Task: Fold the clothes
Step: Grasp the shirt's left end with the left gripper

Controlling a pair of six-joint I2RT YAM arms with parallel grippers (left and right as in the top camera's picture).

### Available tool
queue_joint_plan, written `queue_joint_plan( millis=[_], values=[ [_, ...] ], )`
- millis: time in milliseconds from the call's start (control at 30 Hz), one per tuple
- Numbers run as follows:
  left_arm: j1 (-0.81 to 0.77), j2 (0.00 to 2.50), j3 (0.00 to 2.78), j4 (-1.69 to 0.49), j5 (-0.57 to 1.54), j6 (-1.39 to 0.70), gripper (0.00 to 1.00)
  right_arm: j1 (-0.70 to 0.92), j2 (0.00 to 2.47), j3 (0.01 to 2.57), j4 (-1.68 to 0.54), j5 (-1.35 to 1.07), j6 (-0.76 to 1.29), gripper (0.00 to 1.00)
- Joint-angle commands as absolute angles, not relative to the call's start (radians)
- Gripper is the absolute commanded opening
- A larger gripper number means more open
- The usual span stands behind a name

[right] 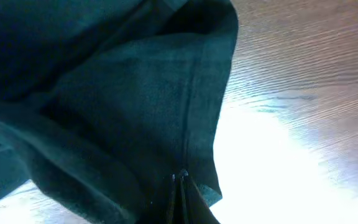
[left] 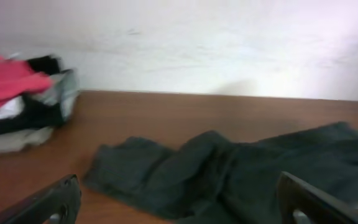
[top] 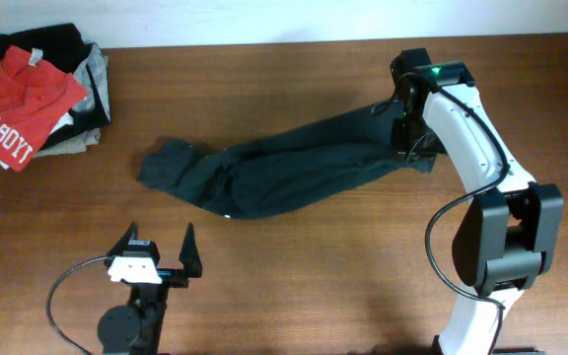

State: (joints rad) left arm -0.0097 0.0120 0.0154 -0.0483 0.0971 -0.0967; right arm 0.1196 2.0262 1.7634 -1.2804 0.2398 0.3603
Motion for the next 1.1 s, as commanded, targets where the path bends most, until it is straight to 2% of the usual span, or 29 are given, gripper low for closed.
queue_joint_plan(
  millis=[0, 133, 233, 367, 467, 567, 600, 667, 700, 733, 800, 1067],
  values=[
    [-0.006, 0.007, 0.012, 0.049, 0.321, -0.090, 0.99, 0.122, 2.012, 1.755, -1.271, 0.199, 0.474, 0.04],
    [-0.006, 0.103, 0.172, 0.030, 0.356, -0.108, 0.99, 0.123, 2.019, 1.754, -1.240, 0.138, 0.492, 0.04],
    [-0.006, 0.413, 0.444, -0.186, 0.357, 0.017, 0.99, 0.124, 2.019, 1.750, -1.205, 0.101, 0.492, 0.04],
    [-0.006, 0.728, 0.613, -0.234, 0.447, 0.015, 0.99, 0.124, 2.019, 1.694, -1.158, 0.101, 0.492, 0.05],
    [-0.008, 1.022, 0.801, -0.460, 0.461, 0.015, 0.99, 0.124, 2.019, 1.601, -1.084, 0.093, 0.498, 0.05],
    [-0.008, 1.267, 0.863, -0.470, 0.701, 0.014, 0.99, 0.124, 2.019, 1.533, -1.011, 0.024, 0.519, 0.05],
    [-0.008, 1.338, 0.863, -0.448, 0.721, -0.027, 0.99, 0.124, 2.019, 1.529, -1.002, 0.017, 0.538, 0.05],
    [-0.008, 1.461, 0.863, -0.472, 0.561, -0.402, 0.99, 0.124, 2.019, 1.528, -0.985, 0.018, 0.537, 0.05],
    [-0.008, 1.497, 0.863, -0.514, 0.517, -0.521, 0.99, 0.124, 2.019, 1.528, -0.982, 0.017, 0.537, 0.05],
    [-0.008, 1.514, 0.863, -0.542, 0.478, -0.577, 0.99, 0.124, 2.019, 1.528, -0.982, 0.018, 0.537, 0.05],
    [-0.008, 1.523, 0.863, -0.592, 0.232, -0.701, 0.99, 0.124, 2.019, 1.528, -0.980, 0.018, 0.537, 0.05],
    [-0.008, 1.624, 0.863, -0.501, 0.248, -0.892, 0.98, 0.124, 2.019, 1.528, -0.969, 0.017, 0.537, 0.05]
  ],
)
